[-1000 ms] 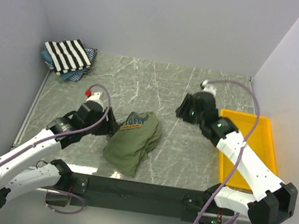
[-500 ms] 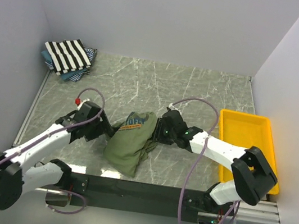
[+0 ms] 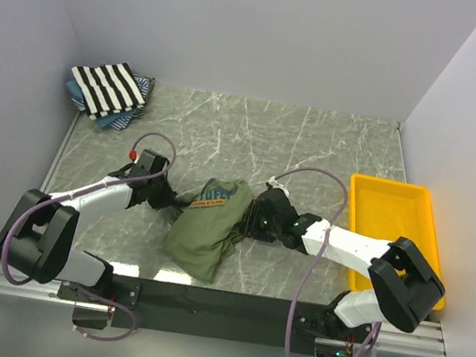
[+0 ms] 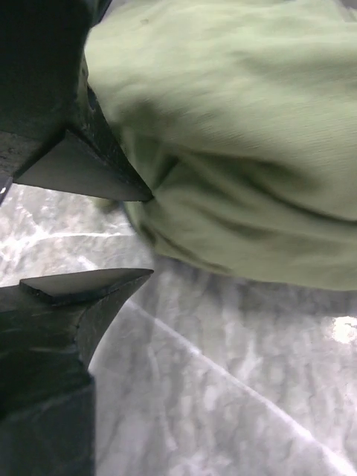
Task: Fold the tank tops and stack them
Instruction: Flatten the tank top out
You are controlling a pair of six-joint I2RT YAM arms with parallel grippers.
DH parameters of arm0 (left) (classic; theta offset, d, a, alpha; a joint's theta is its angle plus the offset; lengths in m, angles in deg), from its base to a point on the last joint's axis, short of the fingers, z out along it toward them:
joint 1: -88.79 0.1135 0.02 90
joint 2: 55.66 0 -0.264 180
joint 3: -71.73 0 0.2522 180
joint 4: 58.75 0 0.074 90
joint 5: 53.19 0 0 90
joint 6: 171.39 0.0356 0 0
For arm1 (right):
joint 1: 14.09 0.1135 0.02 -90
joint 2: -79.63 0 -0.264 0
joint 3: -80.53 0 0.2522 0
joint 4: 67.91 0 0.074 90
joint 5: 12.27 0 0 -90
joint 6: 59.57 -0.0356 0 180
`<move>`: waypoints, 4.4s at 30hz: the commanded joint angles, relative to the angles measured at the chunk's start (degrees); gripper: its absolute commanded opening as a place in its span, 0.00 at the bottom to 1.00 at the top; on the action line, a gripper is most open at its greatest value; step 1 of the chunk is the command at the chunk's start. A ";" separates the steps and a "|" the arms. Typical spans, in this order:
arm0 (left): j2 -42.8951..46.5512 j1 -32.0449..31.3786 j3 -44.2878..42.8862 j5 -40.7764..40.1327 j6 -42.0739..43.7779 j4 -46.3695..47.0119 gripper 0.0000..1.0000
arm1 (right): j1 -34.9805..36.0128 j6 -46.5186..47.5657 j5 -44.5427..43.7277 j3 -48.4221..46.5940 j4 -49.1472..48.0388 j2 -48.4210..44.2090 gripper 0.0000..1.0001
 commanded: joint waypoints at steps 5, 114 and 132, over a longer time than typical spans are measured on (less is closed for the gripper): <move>-1.12 2.70 -11.32 -1.10 1.50 0.69 0.00 | 1.66 0.00 -2.53 4.31 -3.83 -6.78 0.53; 23.66 10.79 -84.28 0.56 26.21 5.60 0.01 | 1.92 29.44 -4.99 -48.43 -2.87 -11.09 0.00; -15.41 -7.23 -78.27 10.07 23.22 9.85 0.01 | -27.77 12.05 12.16 -42.97 -1.04 11.57 0.30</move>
